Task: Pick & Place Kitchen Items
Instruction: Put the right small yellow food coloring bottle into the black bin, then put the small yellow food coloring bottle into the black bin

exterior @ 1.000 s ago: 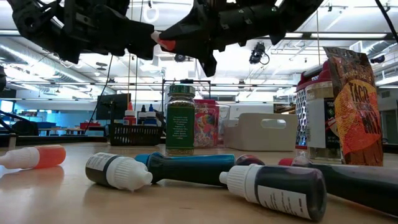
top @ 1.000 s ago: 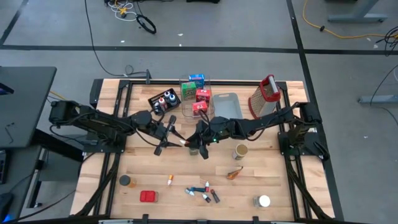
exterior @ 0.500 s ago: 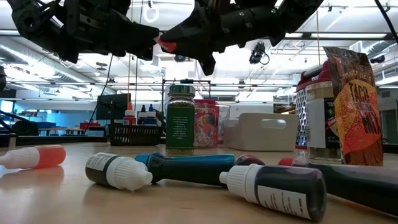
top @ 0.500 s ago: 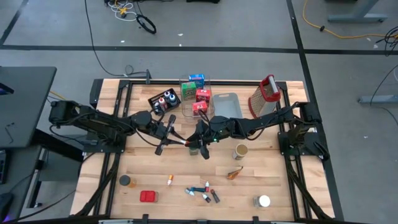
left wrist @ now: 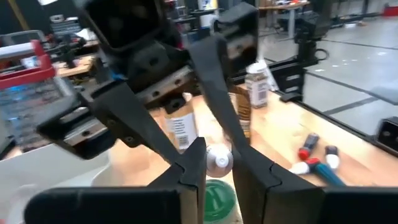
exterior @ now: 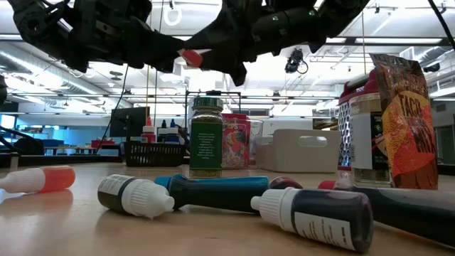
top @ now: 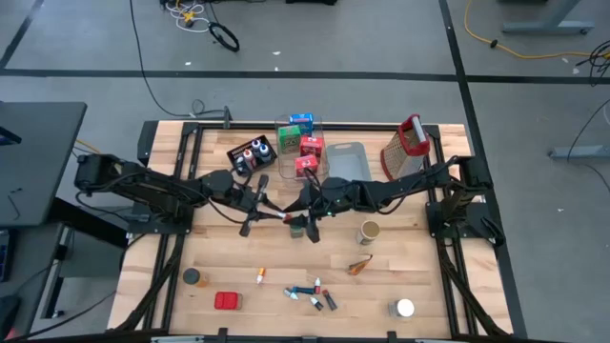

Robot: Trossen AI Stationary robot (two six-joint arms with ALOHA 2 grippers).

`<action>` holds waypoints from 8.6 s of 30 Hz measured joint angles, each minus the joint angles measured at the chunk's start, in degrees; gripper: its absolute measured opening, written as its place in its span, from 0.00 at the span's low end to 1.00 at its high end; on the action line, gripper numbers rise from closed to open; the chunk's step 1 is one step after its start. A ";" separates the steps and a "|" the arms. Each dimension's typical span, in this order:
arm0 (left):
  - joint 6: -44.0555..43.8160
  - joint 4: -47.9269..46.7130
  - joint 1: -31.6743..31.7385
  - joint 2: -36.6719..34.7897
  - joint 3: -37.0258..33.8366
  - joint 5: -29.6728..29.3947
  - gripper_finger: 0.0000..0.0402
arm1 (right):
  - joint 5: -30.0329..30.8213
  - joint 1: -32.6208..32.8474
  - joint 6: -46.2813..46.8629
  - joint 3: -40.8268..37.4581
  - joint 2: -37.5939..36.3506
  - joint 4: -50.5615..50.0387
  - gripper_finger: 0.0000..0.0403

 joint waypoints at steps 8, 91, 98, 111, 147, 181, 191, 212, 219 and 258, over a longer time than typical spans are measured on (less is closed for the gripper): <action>-4.25 -7.61 0.07 -6.45 -0.02 -6.03 0.17 | 10.19 0.04 -0.02 0.07 0.00 -3.73 0.54; -26.50 -41.37 2.19 -26.67 -0.02 -14.18 0.32 | 8.45 0.74 -13.11 0.04 -0.02 -8.05 0.57; -25.19 -41.31 -3.46 -26.67 -0.02 -18.15 0.32 | 8.46 0.74 -13.11 0.04 -0.02 -8.03 0.57; -26.64 -41.92 -10.85 -26.67 -0.02 -17.87 0.32 | 8.47 0.73 -13.14 0.04 -0.02 -8.01 0.57; -29.05 -16.92 -25.42 5.37 0.02 -16.11 0.32 | 9.41 0.76 -10.74 -0.02 -0.07 7.50 0.57; -73.68 -67.15 -31.79 14.63 29.58 -25.21 0.47 | 9.57 -0.46 -26.19 0.08 -0.93 5.40 0.73; -80.91 -69.76 -34.38 21.19 30.00 -22.24 0.47 | 8.13 0.66 -20.82 0.05 -6.51 -8.07 0.71; -80.96 -67.81 -34.44 22.42 29.94 -26.22 0.47 | 14.31 1.97 -25.13 0.09 -6.71 -8.32 0.67; -79.74 -66.42 -34.86 25.35 29.81 -24.81 0.47 | 14.09 1.95 -25.33 0.04 -6.71 -8.14 0.67; -79.91 -81.68 -25.94 24.78 29.66 -44.91 0.22 | 14.05 1.95 -25.57 0.00 -6.71 -8.70 0.67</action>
